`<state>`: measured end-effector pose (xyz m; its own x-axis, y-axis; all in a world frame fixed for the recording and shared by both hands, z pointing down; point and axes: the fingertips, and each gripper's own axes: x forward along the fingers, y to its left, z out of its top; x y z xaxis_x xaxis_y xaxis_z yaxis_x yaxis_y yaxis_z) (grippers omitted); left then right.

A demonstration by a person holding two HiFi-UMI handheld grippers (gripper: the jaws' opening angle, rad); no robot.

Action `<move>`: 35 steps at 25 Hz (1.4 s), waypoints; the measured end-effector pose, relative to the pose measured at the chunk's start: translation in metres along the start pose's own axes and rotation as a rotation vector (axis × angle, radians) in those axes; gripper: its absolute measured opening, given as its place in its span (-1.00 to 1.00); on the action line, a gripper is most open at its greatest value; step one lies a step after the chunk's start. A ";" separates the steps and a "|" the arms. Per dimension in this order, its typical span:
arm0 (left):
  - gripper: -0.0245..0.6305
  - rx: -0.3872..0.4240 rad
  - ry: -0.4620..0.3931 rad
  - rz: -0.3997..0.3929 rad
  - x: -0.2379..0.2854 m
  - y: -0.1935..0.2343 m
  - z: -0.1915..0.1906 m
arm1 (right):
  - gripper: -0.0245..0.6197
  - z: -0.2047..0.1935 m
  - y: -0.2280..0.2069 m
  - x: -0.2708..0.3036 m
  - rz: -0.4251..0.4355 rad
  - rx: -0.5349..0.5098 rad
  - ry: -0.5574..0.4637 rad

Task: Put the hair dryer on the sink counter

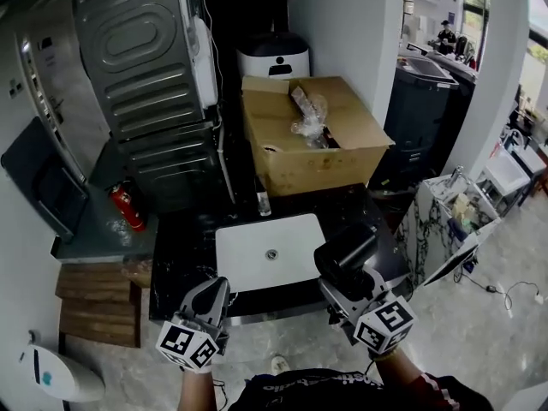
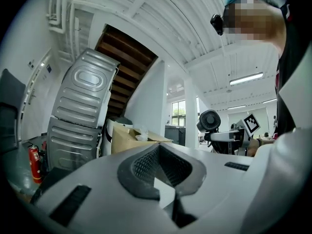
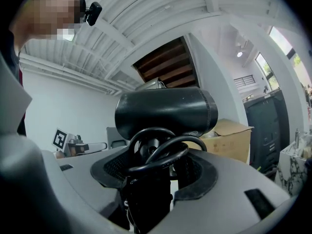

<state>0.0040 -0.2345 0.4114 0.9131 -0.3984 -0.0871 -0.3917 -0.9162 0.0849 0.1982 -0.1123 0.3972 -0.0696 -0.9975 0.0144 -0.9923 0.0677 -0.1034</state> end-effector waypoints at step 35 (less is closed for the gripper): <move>-0.88 -0.049 -0.020 0.155 0.057 0.112 0.010 | -0.04 0.003 -0.020 0.148 0.194 -0.023 0.088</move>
<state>0.0111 -0.3600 0.4061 0.8394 -0.5362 -0.0888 -0.5214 -0.8406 0.1469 0.2079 -0.2613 0.3980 -0.2672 -0.9600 0.0835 -0.9615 0.2598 -0.0899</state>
